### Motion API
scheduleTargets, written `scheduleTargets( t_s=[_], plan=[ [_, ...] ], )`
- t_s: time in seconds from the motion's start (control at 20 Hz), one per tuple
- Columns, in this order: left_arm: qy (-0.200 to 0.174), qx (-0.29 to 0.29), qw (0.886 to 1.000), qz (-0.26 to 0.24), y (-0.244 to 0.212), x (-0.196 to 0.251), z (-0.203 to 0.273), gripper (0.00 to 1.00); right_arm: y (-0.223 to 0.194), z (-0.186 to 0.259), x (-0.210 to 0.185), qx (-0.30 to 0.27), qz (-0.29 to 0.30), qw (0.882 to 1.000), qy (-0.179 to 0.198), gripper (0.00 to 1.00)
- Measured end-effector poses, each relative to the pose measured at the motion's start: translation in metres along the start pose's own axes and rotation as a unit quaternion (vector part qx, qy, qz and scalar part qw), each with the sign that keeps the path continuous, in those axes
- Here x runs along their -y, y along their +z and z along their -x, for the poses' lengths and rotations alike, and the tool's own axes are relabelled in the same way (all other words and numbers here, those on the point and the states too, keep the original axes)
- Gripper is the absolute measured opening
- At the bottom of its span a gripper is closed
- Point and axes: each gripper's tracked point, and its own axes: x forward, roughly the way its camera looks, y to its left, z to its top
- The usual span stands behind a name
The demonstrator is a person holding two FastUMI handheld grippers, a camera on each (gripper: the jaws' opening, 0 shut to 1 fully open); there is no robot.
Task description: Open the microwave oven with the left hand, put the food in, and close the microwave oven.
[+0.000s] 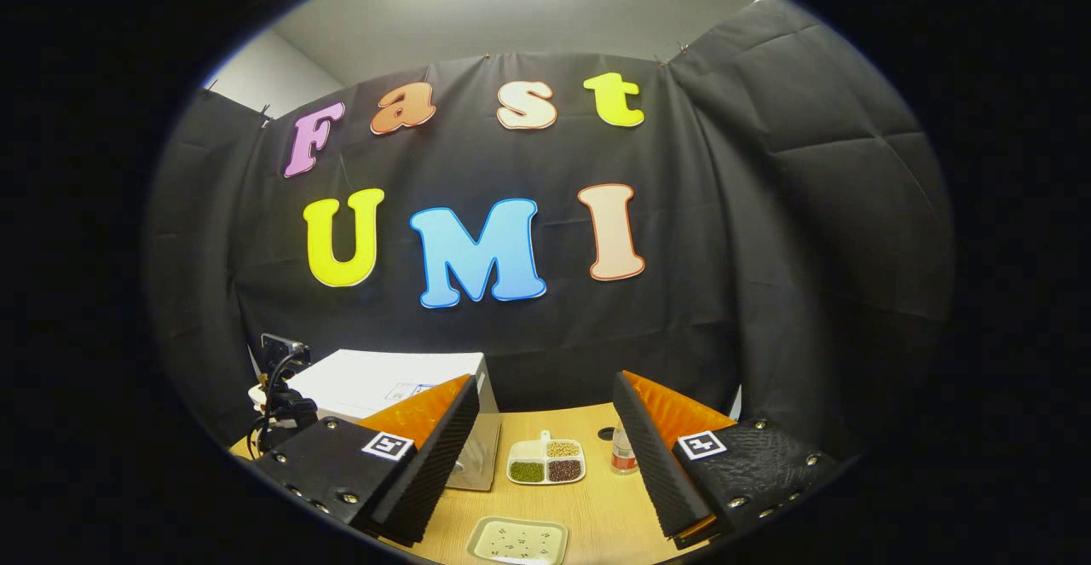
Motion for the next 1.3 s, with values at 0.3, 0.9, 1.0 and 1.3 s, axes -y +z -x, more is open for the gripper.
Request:
scheduleTargets(
  t_s=[0.3,0.9,1.0,1.3],
  plan=[
    [0.034,0.108,0.994,0.005,0.107,-0.031,0.086,0.07,0.012,0.007,-0.010,0.014,-0.007,1.000,-0.009,0.96],
    [0.086,0.228,0.970,0.009,0.228,-0.097,0.267,0.96,0.059,0.038,-0.093,0.038,0.012,0.999,0.008,0.96],
    [0.077,0.230,0.970,0.009,0.228,-0.095,0.284,0.96,0.064,0.043,-0.106,0.037,0.014,0.999,0.009,0.96],
    [0.076,0.246,0.966,-0.011,0.234,-0.090,0.310,0.96,0.076,0.048,-0.131,0.040,0.021,0.999,0.026,0.96]
  ],
)
